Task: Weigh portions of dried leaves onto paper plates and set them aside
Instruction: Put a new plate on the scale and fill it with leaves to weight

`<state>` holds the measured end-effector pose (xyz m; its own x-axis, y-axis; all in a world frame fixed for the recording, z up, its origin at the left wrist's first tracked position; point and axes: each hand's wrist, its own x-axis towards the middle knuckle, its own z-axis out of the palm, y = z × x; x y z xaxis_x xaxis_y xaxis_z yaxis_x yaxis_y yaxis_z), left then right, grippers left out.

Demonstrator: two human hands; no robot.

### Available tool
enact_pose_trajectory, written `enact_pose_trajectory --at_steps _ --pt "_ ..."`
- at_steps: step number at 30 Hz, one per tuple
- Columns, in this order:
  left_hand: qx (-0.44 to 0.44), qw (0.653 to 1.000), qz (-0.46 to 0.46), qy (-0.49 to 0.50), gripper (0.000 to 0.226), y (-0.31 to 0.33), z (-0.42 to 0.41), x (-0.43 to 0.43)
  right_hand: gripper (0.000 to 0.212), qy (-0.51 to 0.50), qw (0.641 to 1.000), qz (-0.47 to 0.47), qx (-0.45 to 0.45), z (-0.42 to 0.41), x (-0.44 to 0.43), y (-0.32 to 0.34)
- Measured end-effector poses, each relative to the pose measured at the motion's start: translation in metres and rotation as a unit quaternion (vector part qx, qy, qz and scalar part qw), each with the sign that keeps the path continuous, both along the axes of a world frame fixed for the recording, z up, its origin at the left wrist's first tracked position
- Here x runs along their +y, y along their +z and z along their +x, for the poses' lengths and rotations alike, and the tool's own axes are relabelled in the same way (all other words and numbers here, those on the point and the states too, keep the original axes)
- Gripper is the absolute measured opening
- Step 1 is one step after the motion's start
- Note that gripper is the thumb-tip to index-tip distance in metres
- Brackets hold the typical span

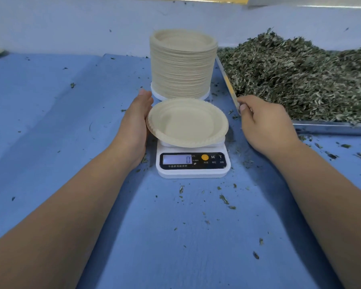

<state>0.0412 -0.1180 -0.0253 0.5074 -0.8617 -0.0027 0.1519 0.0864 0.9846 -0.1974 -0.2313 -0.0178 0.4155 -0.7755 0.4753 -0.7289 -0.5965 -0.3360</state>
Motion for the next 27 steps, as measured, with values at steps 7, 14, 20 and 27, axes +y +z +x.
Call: enact_pose_trajectory --at_steps 7,14,20,27 --pt "0.118 0.993 -0.013 0.028 0.046 0.009 0.004 -0.003 0.035 -0.057 0.988 0.105 0.096 0.023 -0.052 0.019" --pt "0.194 0.98 -0.029 0.024 0.049 0.007 0.014 -0.005 0.046 -0.08 0.981 0.102 0.142 0.043 -0.132 0.022" --pt "0.211 0.977 -0.02 0.015 0.05 0.006 0.017 -0.007 0.066 -0.07 0.938 0.033 0.337 0.059 -0.171 0.012" --pt "0.193 0.981 -0.01 0.01 0.045 0.005 0.014 -0.009 0.05 -0.065 0.909 0.101 0.399 0.062 -0.175 0.013"
